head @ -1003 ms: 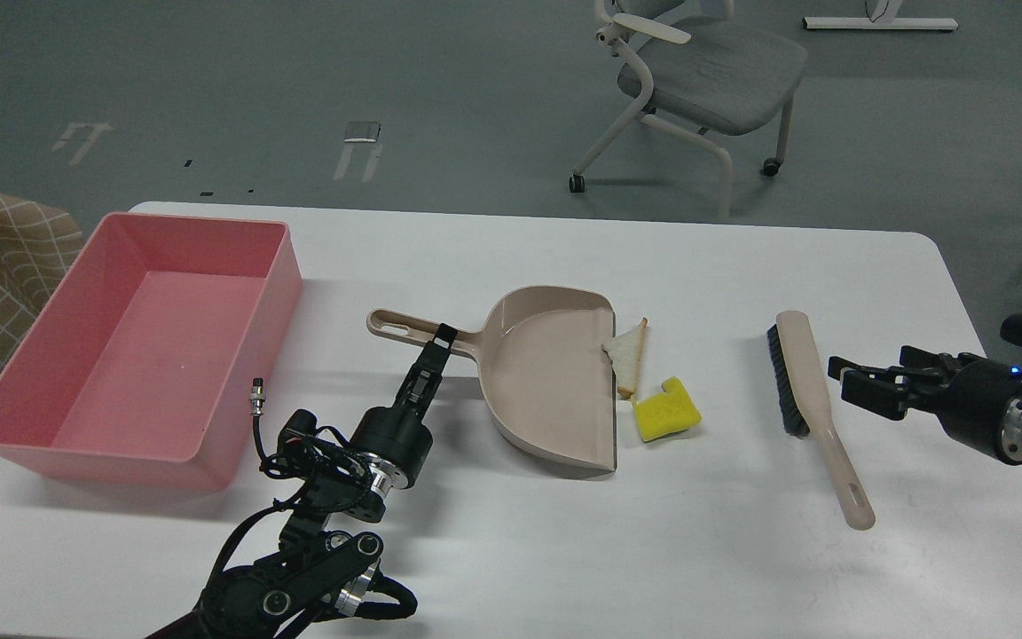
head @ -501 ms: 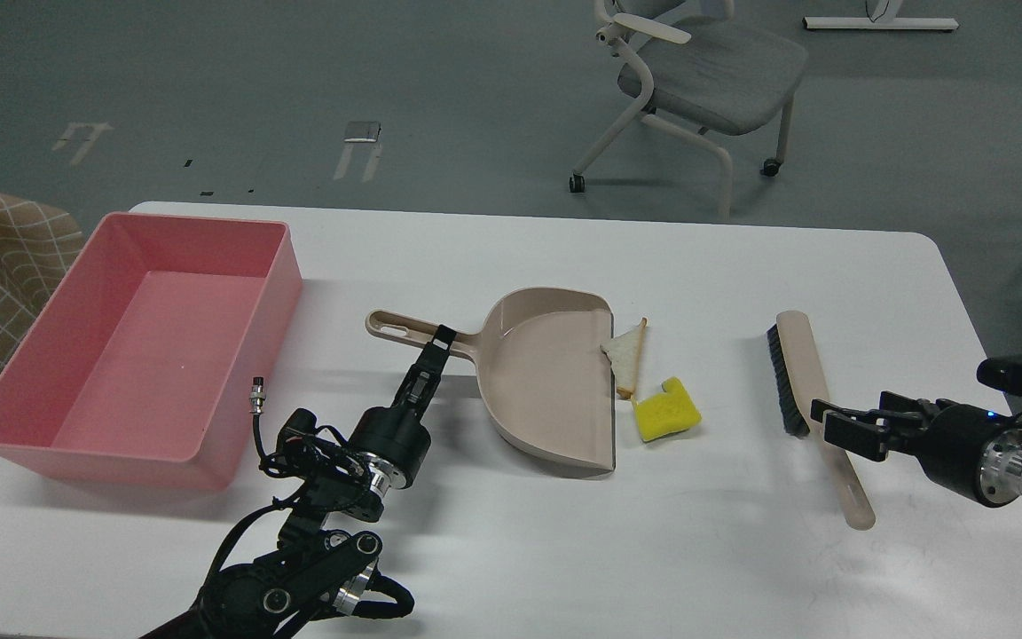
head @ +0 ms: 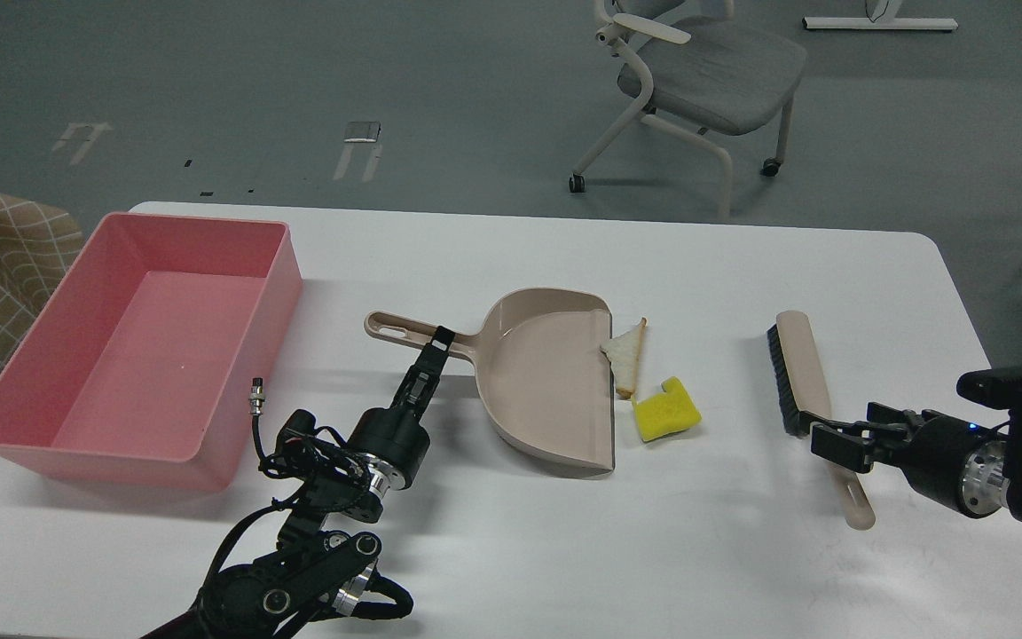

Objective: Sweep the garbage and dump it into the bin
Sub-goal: 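Grasp the brush handle with the right gripper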

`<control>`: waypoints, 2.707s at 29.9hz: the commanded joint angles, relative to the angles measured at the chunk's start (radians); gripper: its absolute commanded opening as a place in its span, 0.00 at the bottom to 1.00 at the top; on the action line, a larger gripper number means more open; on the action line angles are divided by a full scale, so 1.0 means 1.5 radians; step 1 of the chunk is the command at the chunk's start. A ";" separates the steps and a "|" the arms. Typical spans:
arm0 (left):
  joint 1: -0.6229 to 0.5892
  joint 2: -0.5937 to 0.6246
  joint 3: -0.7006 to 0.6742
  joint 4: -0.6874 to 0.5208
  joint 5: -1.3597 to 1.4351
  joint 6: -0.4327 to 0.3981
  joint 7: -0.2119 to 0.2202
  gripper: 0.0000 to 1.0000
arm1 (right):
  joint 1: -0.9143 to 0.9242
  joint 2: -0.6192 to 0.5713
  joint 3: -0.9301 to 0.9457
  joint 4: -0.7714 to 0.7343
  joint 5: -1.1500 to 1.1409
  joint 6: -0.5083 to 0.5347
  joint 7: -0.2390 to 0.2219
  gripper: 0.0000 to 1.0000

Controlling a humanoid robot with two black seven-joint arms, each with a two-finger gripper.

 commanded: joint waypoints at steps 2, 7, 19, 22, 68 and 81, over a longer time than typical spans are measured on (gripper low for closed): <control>0.001 -0.001 0.000 0.000 0.000 0.000 0.000 0.18 | -0.005 0.015 -0.001 0.002 -0.012 0.000 0.000 0.97; 0.003 -0.002 0.000 0.000 0.002 0.000 -0.001 0.18 | -0.003 0.017 -0.024 0.005 -0.012 0.000 -0.002 0.97; 0.004 0.001 0.000 0.000 0.003 0.000 -0.002 0.18 | -0.003 0.010 -0.034 0.033 -0.012 0.000 -0.001 0.96; 0.003 0.001 0.000 0.000 0.003 0.000 -0.002 0.18 | -0.004 -0.005 -0.040 0.033 -0.012 0.000 0.000 0.97; -0.003 0.001 0.000 0.003 0.003 0.000 -0.006 0.19 | -0.004 -0.003 -0.040 0.003 -0.012 0.000 -0.006 0.76; 0.000 0.000 0.000 0.003 0.003 0.000 -0.006 0.18 | -0.001 0.003 -0.040 -0.002 -0.012 0.000 -0.006 0.67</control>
